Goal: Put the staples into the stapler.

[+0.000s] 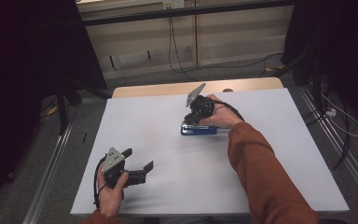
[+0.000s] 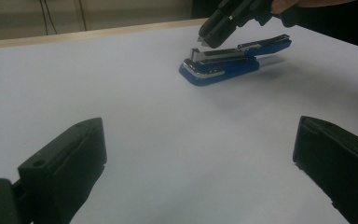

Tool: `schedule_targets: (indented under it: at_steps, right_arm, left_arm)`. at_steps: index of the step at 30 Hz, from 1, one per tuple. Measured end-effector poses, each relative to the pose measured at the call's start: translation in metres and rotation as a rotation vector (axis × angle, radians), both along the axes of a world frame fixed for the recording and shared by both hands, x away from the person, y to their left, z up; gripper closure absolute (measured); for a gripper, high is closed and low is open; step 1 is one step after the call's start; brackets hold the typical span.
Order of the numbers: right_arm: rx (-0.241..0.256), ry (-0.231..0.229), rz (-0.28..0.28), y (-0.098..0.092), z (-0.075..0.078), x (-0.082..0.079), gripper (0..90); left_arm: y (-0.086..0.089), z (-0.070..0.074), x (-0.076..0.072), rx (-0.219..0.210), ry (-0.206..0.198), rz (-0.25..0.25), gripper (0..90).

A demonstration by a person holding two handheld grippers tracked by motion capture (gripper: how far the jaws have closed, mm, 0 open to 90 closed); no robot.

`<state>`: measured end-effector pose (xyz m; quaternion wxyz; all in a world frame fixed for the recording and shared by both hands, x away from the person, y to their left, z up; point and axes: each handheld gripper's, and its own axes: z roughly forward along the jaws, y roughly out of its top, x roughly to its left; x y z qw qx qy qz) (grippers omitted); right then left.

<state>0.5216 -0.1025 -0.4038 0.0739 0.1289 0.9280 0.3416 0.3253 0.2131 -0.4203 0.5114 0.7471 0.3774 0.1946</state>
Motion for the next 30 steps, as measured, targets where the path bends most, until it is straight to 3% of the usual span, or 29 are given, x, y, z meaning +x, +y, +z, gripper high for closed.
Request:
schedule_targets:
  at_steps: [14,30]
  right_arm:
    - [-0.074,-0.009,0.059,-0.0033,-0.0037,0.0049,79.3]
    - [-0.089,-0.011,0.076,-0.0035,-0.006,0.0069,79.3]
  left_arm:
    - [-0.0009,-0.0003,0.0004,-0.001,0.001,-0.001,2.7]
    - [-0.0003,-0.0004,0.0005,-0.001,0.002,0.003,2.7]
